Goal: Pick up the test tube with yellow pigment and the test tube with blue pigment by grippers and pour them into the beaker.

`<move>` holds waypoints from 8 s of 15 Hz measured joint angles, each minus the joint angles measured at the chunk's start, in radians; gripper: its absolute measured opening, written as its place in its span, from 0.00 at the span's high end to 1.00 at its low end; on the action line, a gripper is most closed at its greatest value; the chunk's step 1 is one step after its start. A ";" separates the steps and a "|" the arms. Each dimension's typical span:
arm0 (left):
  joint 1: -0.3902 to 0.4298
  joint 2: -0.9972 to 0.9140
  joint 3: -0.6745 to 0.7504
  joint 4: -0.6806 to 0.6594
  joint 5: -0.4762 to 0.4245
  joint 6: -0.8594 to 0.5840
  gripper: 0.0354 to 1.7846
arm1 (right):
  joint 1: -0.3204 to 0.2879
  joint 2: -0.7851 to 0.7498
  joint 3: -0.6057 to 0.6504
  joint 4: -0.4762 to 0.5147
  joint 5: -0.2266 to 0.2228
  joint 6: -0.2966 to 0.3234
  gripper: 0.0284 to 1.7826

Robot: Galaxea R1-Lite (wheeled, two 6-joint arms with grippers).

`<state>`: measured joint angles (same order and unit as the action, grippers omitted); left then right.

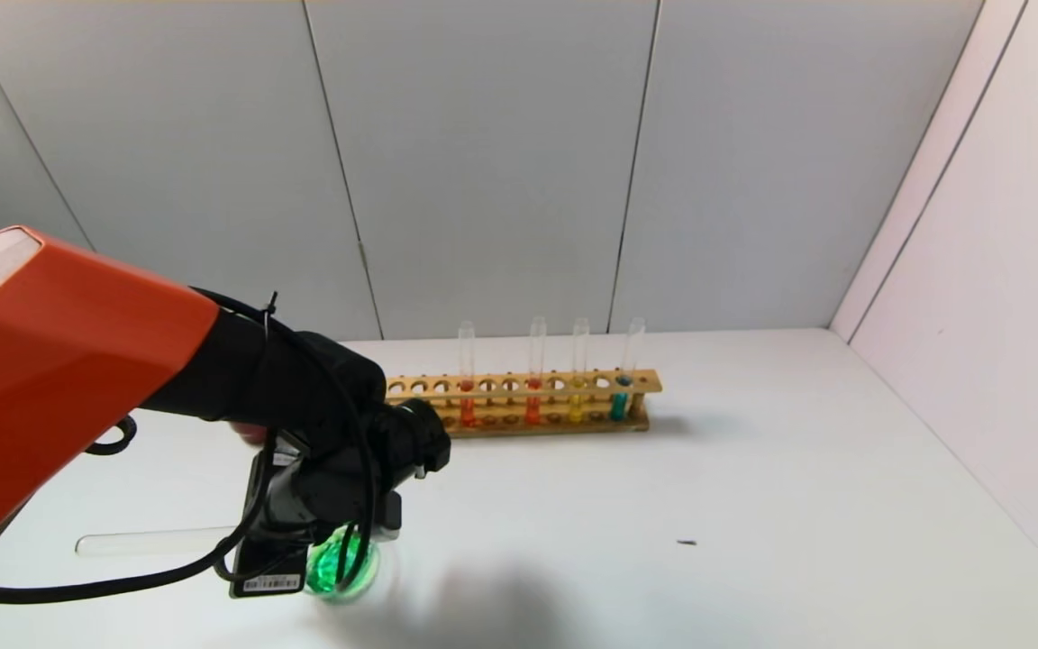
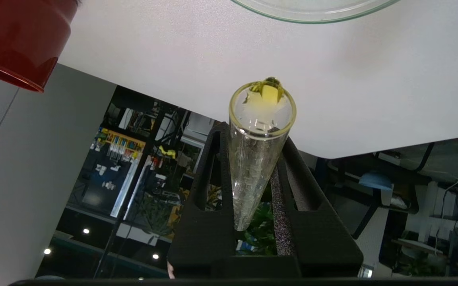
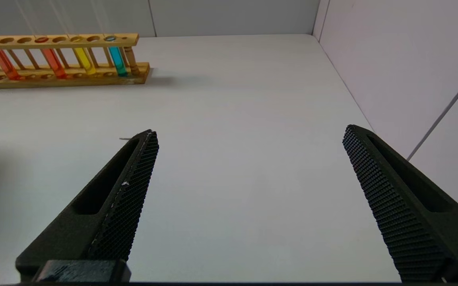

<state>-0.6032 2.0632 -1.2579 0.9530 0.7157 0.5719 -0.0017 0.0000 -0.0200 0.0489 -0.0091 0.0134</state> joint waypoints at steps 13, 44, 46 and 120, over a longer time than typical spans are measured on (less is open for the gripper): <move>-0.002 0.091 -0.119 0.180 0.000 -0.008 0.84 | 0.000 0.000 0.000 0.000 0.000 0.000 0.05; 0.134 -0.489 0.139 -0.389 -0.279 -0.496 0.84 | 0.000 0.000 0.000 0.000 0.000 0.000 0.05; 0.200 -0.508 0.140 -0.513 -0.285 -0.501 0.84 | 0.000 0.000 0.000 0.000 0.000 0.000 0.05; 0.542 -1.292 0.710 -0.946 -0.560 -0.577 0.02 | 0.000 0.000 0.000 0.000 0.000 0.000 0.05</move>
<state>-0.0611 0.7715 -0.5479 0.0072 0.1557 -0.0053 -0.0017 0.0000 -0.0200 0.0485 -0.0091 0.0138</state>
